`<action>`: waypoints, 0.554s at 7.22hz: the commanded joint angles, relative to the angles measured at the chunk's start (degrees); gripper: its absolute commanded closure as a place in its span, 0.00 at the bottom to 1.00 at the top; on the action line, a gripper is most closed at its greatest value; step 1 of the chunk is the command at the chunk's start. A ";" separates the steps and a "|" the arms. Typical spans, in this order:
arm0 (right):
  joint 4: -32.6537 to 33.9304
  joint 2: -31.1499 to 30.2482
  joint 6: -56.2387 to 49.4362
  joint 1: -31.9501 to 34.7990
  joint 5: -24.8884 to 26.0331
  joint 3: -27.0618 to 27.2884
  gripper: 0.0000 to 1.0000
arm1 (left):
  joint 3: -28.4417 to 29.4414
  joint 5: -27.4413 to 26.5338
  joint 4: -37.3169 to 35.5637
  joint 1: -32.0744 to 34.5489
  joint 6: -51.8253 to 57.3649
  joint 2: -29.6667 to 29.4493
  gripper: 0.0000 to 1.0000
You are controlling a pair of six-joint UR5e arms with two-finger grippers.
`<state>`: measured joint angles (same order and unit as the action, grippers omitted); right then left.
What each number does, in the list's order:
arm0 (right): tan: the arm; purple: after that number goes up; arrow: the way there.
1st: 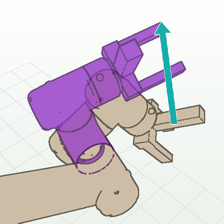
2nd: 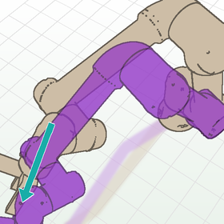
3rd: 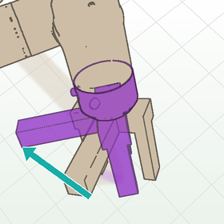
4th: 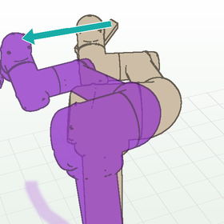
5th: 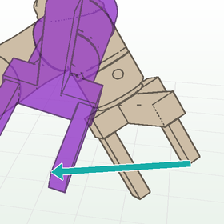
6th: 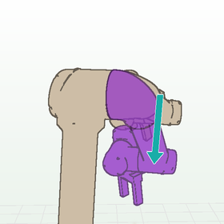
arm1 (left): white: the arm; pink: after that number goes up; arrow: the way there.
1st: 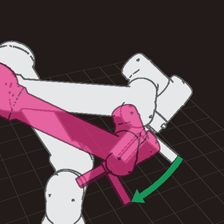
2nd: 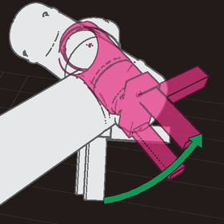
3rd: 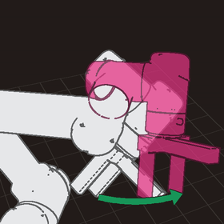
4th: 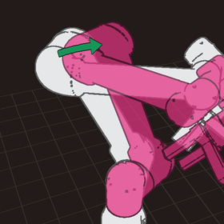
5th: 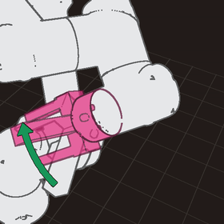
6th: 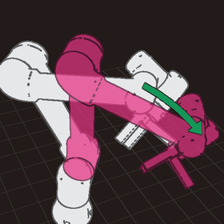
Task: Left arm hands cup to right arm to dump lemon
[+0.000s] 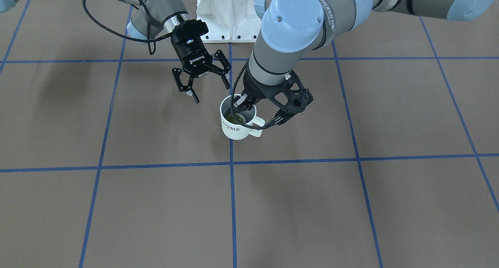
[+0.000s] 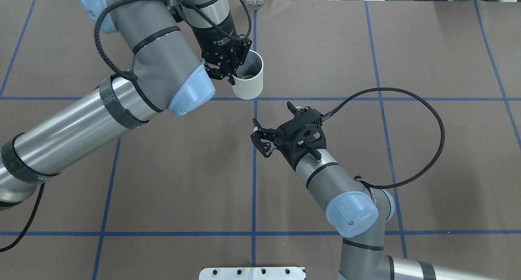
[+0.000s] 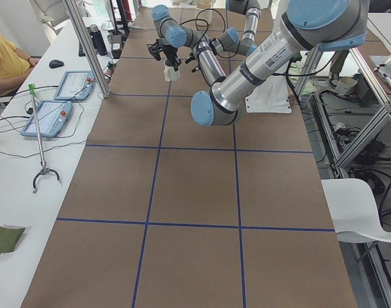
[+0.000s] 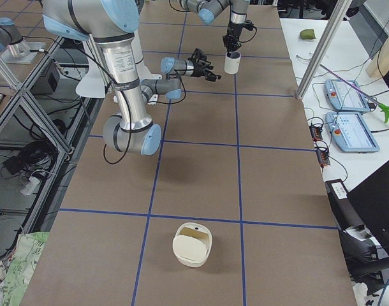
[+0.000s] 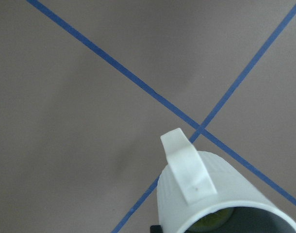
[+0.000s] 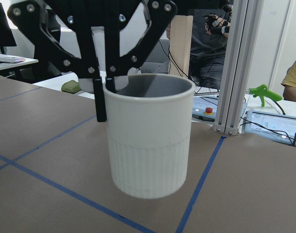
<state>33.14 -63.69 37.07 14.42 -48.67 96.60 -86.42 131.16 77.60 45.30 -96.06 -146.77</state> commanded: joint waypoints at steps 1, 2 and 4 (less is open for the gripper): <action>-0.27 1.72 -0.16 -0.45 1.30 -0.62 0.02 | 0.03 0.15 0.09 -1.17 -2.02 -0.79 1.00; -0.45 1.90 -0.07 -0.45 1.47 -1.50 0.02 | -0.15 0.24 0.00 -1.17 -2.02 -0.97 1.00; -0.71 2.25 0.11 -0.45 3.84 -2.46 0.03 | -0.50 0.32 -0.09 -1.26 -2.02 -1.14 1.00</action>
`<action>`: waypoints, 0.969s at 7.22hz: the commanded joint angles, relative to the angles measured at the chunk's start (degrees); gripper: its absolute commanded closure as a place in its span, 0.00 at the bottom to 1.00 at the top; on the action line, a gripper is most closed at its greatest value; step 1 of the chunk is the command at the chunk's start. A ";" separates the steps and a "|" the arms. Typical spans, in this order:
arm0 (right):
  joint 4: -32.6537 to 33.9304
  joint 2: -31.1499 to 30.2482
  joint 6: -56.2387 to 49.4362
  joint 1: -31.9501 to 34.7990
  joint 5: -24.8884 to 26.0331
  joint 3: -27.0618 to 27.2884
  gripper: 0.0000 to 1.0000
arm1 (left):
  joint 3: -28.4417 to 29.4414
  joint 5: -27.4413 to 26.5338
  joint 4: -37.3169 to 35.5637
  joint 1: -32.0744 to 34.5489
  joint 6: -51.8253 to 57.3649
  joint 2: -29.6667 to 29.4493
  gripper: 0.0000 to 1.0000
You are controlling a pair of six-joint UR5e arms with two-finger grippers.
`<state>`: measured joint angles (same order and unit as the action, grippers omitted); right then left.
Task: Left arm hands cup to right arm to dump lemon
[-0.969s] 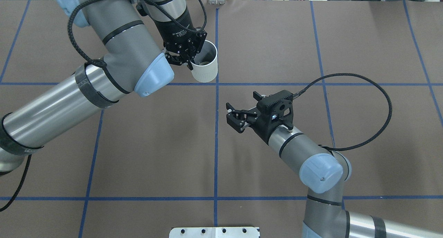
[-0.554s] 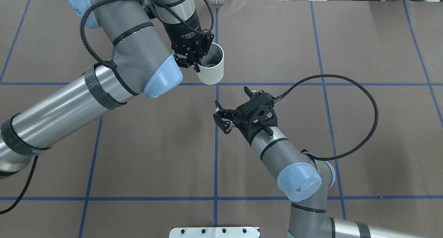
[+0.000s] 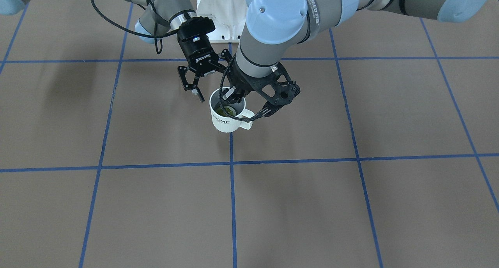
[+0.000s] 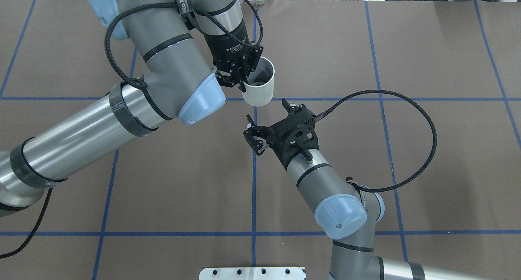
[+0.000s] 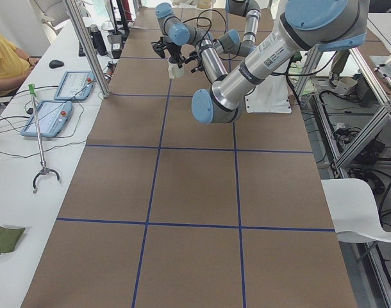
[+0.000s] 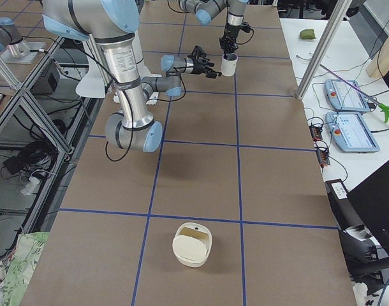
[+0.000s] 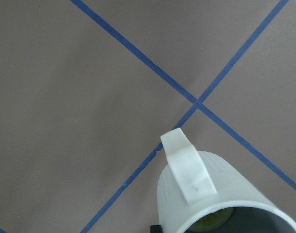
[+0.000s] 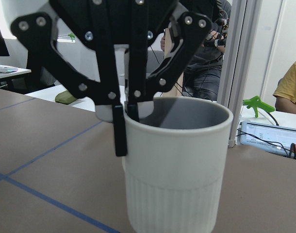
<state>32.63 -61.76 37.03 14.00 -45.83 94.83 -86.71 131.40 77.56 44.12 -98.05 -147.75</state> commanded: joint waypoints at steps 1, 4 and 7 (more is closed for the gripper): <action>-0.37 0.50 0.15 -0.02 1.27 -0.79 0.02 | -0.21 0.17 -0.04 -0.08 -0.04 -0.17 1.00; -0.37 0.76 0.15 -0.20 2.41 -0.96 0.02 | -0.47 0.17 0.14 -1.05 -0.04 -0.17 1.00; -0.46 0.68 0.24 -0.20 2.59 -0.96 0.02 | -0.74 0.17 0.05 -1.84 -0.04 -0.17 1.00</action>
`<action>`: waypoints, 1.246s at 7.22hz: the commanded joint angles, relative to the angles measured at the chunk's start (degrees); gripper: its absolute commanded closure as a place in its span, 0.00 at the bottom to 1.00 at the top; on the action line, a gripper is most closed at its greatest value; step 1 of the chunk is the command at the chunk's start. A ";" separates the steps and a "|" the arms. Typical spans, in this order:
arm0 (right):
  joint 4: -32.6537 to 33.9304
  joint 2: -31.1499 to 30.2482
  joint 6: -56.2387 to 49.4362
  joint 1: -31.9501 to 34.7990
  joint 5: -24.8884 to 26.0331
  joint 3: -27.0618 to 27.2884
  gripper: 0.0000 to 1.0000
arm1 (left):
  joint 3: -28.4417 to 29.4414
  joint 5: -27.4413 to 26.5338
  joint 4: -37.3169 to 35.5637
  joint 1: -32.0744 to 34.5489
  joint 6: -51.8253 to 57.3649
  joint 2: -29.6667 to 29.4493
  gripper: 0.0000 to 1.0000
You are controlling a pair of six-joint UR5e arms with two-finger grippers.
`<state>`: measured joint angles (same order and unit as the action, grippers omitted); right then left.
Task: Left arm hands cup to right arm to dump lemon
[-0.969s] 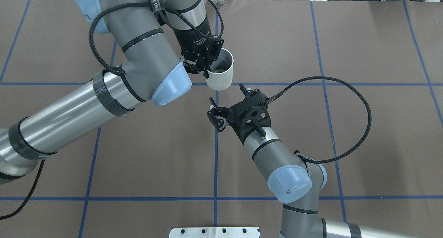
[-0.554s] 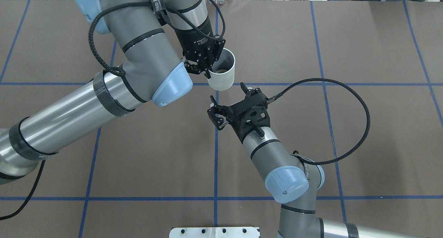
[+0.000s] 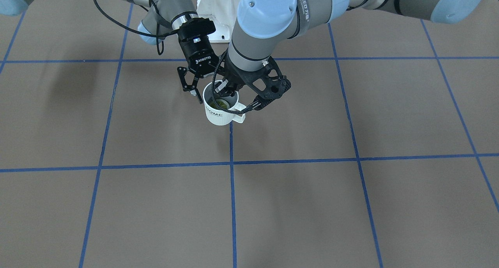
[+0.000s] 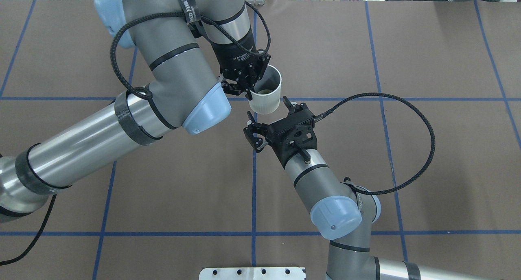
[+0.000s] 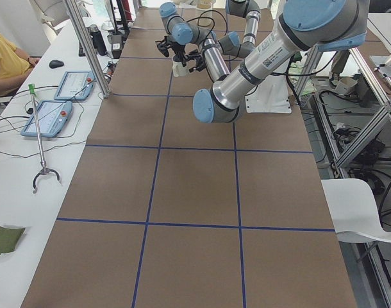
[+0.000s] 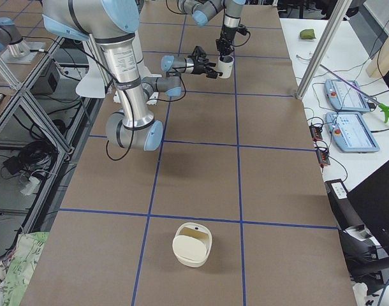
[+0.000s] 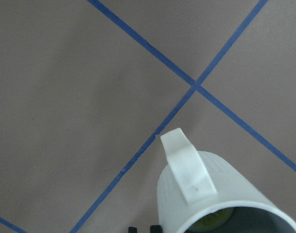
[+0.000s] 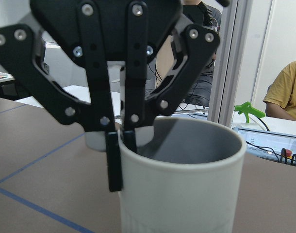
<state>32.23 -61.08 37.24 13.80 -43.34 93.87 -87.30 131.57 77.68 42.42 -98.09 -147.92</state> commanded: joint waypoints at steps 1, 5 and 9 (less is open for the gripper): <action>-0.07 -0.01 0.03 0.00 0.10 -0.01 0.02 | -0.76 0.00 -0.07 -0.32 0.00 0.18 1.00; -0.15 -0.01 1.42 0.09 0.19 -0.01 0.02 | -2.86 0.43 -0.51 -0.50 0.00 0.88 1.00; -0.07 0.08 2.48 0.17 1.50 -0.01 0.02 | -3.14 0.79 -0.51 -1.11 -0.09 1.14 1.00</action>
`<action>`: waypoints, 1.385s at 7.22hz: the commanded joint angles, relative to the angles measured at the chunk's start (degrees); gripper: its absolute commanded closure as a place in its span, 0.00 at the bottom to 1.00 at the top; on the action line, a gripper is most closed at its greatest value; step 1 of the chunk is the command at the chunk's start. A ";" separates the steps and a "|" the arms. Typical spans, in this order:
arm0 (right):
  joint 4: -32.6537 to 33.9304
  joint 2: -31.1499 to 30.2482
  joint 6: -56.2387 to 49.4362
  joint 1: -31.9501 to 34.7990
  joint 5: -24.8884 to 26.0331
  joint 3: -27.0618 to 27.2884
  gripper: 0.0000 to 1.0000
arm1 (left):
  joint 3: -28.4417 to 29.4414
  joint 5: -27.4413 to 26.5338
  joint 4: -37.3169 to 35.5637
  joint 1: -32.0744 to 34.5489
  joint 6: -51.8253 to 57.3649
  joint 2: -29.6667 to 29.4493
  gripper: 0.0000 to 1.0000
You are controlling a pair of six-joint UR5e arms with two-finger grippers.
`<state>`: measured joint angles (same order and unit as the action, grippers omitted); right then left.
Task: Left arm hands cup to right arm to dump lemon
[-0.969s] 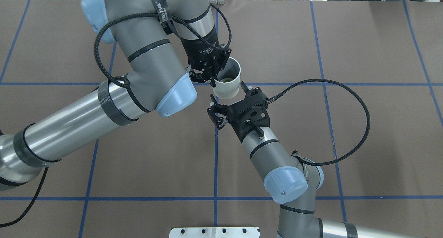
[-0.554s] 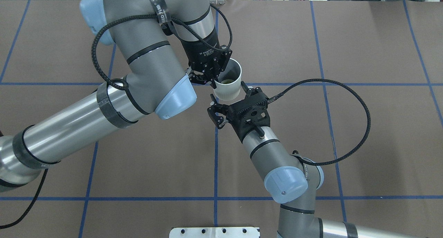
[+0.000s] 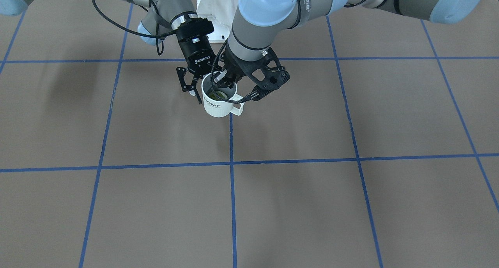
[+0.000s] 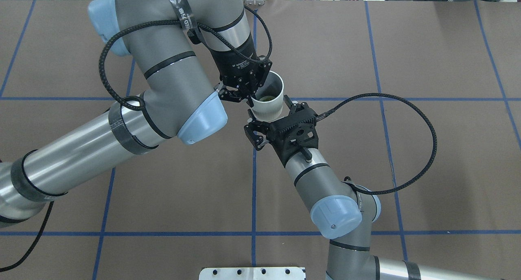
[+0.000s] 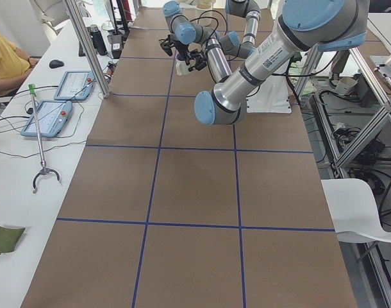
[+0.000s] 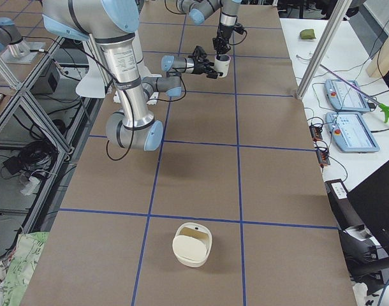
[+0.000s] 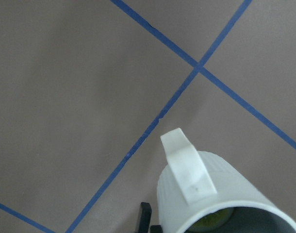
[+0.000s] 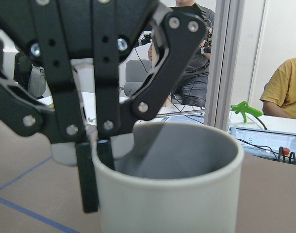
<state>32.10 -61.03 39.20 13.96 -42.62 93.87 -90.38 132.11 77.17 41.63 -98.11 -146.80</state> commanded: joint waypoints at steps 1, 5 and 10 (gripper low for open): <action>0.07 0.03 0.52 0.02 0.78 0.00 0.02 | -0.06 0.26 0.00 -0.50 -0.06 0.03 1.00; 0.16 -0.05 0.52 -0.07 0.78 0.00 0.02 | 0.11 0.26 0.08 -1.81 0.02 -0.15 1.00; 0.25 -0.32 0.52 -0.07 0.43 -0.18 0.50 | 0.03 0.43 0.17 -1.82 0.02 -0.32 0.94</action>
<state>32.31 -61.25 39.72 13.86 -41.96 93.77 -90.30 132.48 77.29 39.83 -98.09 -147.05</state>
